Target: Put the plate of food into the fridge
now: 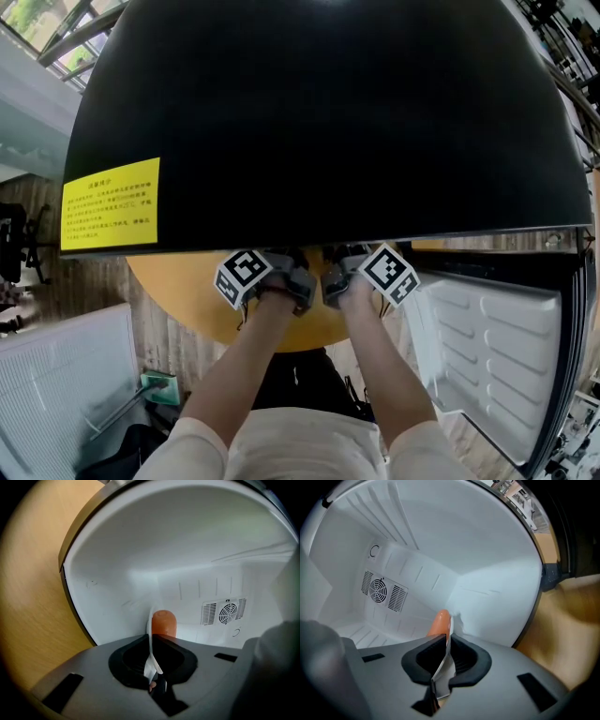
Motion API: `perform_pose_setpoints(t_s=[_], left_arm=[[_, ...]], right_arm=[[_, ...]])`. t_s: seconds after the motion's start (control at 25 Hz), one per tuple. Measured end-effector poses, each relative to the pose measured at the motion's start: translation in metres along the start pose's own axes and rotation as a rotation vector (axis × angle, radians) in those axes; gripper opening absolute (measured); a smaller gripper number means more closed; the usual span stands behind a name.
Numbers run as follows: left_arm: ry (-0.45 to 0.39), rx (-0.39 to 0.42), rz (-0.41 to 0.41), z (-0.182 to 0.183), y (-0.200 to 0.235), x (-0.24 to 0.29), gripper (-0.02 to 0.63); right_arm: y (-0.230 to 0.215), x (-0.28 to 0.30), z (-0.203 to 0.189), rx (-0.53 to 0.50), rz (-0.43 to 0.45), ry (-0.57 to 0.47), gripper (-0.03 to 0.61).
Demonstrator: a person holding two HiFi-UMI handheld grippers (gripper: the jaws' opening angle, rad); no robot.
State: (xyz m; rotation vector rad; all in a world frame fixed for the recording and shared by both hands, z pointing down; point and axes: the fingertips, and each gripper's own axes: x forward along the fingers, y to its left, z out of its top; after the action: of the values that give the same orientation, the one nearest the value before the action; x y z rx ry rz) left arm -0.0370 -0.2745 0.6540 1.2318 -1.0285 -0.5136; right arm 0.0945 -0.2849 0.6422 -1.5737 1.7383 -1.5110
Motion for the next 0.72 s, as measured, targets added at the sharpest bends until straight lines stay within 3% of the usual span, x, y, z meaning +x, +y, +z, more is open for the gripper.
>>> perform_pose_setpoints(t_s=[0.52, 0.72], left_arm=[[0.026, 0.042, 0.039, -0.0005, -0.0027, 0.0004, 0.040], [0.041, 0.044, 0.051, -0.0025, -0.0011, -0.0018, 0.089]], right_arm=[[0.0004, 0.0000, -0.0016, -0.167, -0.072, 0.008, 0.057], [0.0035, -0.0005, -0.0037, -0.205, -0.082, 0.011, 0.088]])
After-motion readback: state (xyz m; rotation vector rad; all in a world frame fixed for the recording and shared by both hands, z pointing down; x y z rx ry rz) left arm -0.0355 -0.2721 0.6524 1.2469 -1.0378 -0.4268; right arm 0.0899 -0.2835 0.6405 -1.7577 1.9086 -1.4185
